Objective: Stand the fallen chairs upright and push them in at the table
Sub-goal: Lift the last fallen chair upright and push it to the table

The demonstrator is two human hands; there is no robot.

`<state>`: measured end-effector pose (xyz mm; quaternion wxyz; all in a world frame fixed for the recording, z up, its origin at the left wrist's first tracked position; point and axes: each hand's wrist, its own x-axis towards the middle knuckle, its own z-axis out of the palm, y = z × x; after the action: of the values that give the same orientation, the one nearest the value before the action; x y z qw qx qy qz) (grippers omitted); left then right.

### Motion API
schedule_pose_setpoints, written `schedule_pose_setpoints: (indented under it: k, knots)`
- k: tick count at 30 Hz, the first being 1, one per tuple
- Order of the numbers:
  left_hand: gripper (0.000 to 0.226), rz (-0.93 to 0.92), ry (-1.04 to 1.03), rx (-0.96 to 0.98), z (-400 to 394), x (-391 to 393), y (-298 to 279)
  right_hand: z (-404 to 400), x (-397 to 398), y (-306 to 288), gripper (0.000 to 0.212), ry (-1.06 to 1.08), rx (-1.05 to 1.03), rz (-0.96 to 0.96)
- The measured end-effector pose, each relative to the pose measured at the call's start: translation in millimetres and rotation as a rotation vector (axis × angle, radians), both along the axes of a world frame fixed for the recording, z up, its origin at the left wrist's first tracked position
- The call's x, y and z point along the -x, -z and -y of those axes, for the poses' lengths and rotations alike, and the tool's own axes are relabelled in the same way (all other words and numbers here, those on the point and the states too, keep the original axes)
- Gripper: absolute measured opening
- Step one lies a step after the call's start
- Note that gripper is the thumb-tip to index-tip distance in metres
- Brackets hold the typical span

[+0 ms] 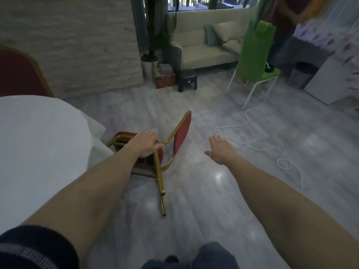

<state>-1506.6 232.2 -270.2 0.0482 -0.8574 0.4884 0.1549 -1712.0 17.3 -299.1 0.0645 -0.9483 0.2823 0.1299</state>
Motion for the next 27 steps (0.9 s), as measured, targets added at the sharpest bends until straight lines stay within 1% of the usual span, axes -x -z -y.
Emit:
schedule_pose_setpoints:
  k: [6, 11, 14, 16, 19, 23, 25, 27]
  knots:
    - [0.072, -0.058, -0.084, -0.01, 108, -66, 31, 110, -72, 19, 0.071, -0.055, -0.017, -0.031]
    - [0.068, -0.082, -0.178, -0.002, 203, -113, 56, 225, -144, 34, 0.071, -0.174, -0.032, -0.072]
    - [0.068, -0.092, -0.204, -0.004, 256, -138, 64, 286, -196, 41, 0.071, -0.271, 0.006, -0.094]
    - [0.07, -0.142, -0.239, -0.006, 282, -154, 71, 316, -228, 46, 0.073, -0.328, -0.002, -0.121]
    - [0.071, -0.165, -0.31, -0.043, 317, -188, 86, 356, -278, 63, 0.073, -0.398, -0.013, -0.133]
    - [0.073, -0.223, -0.414, -0.033, 355, -238, 123, 407, -346, 95, 0.074, -0.486, -0.041, -0.174]
    - [0.073, -0.27, -0.444, -0.071, 371, -259, 136, 431, -378, 108, 0.074, -0.507, -0.081, -0.217]
    - [0.072, -0.287, -0.499, -0.094, 384, -279, 153, 453, -409, 122, 0.073, -0.544, -0.076, -0.227]
